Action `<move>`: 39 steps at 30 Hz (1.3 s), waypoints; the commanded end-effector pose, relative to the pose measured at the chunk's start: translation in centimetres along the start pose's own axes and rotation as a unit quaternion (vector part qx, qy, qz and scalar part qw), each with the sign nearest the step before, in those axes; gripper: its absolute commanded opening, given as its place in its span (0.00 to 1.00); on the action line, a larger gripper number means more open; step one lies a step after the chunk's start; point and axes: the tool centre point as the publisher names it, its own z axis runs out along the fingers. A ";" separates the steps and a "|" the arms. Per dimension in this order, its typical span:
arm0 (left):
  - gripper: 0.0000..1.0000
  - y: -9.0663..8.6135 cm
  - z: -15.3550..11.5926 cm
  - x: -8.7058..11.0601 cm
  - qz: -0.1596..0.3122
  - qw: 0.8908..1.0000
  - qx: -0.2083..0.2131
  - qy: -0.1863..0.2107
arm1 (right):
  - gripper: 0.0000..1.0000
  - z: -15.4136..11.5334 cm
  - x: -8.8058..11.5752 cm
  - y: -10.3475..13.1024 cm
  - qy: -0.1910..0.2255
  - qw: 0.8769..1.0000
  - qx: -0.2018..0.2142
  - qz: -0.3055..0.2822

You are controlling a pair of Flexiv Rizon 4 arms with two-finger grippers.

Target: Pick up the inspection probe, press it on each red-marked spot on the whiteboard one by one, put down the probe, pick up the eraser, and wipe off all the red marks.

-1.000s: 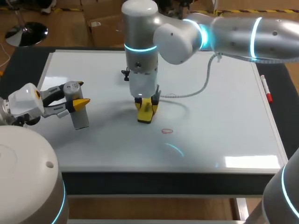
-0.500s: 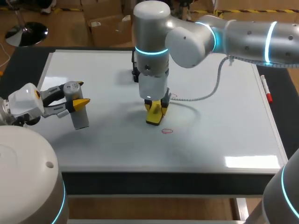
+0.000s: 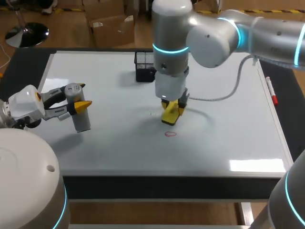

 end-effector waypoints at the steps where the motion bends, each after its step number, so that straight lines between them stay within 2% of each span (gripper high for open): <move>1: 0.00 -0.2 0.0 0.0 0.000 1.000 0.000 0.000 | 0.00 -1.0 4.3 -0.4 -0.036 0.999 0.003 0.013; 13: 0.00 -0.2 0.0 0.0 0.000 1.000 0.000 0.000 | 0.00 -1.5 10.0 -0.7 -0.059 0.995 -0.005 0.084; 37: 0.00 -0.2 0.0 0.0 0.000 1.000 0.000 0.000 | 0.00 -1.7 10.3 -0.6 -0.052 0.995 -0.008 0.088; 39: 0.00 -0.2 0.0 0.0 0.000 1.000 0.000 0.000 | 0.00 -1.5 10.7 -1.1 -0.045 0.995 -0.007 0.094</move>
